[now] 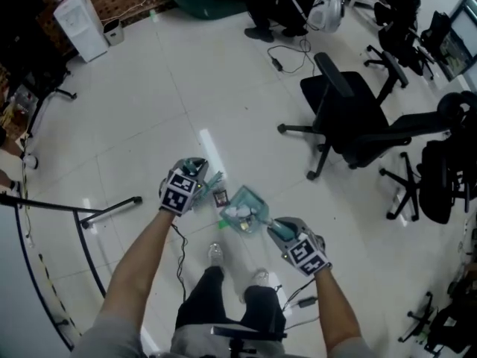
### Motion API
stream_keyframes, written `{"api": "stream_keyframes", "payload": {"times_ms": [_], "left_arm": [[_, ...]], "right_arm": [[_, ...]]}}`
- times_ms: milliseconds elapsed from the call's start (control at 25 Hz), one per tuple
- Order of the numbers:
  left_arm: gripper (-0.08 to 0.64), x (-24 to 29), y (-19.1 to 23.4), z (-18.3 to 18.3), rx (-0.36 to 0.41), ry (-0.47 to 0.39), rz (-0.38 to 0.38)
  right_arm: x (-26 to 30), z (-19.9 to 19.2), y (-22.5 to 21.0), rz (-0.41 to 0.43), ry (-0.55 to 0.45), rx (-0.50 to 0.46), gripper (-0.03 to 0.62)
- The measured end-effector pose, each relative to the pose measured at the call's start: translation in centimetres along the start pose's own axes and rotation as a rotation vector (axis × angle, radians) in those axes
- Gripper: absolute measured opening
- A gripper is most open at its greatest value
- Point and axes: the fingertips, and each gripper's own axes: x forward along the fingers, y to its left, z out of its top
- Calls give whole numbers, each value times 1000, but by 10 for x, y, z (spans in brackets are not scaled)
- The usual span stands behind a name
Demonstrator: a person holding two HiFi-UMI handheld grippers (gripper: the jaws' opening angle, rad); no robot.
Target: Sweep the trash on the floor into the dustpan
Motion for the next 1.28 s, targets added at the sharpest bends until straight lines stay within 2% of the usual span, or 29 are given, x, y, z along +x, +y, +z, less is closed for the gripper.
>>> {"api": "stream_keyframes", "payload": {"times_ms": [200,360,520,760,1000,1120,1280], "left_arm": [[26,42,7,-26,-57,16,0],[25,70,-29,-26,-72,39,-79],[28,84,-62,-23,-63,50,-119],[29,91,-114,-19,-22,70,-193],[28,88,-146,-4,-53,63,-275],[27,80,-143,-2,-55,67,-265],[25,59,-121,11,-30,55,-215]], "right_arm": [[11,16,0,3,-3,10,114],[9,12,-4,10,-2,7,114],[7,11,-4,11,-14,25,114],[1,1,-5,15,-27,38,114],[-6,-7,-11,26,-57,62,114],[-9,-10,-12,26,-76,36,114],[-22,-9,-20,1,-103,65,114]]}}
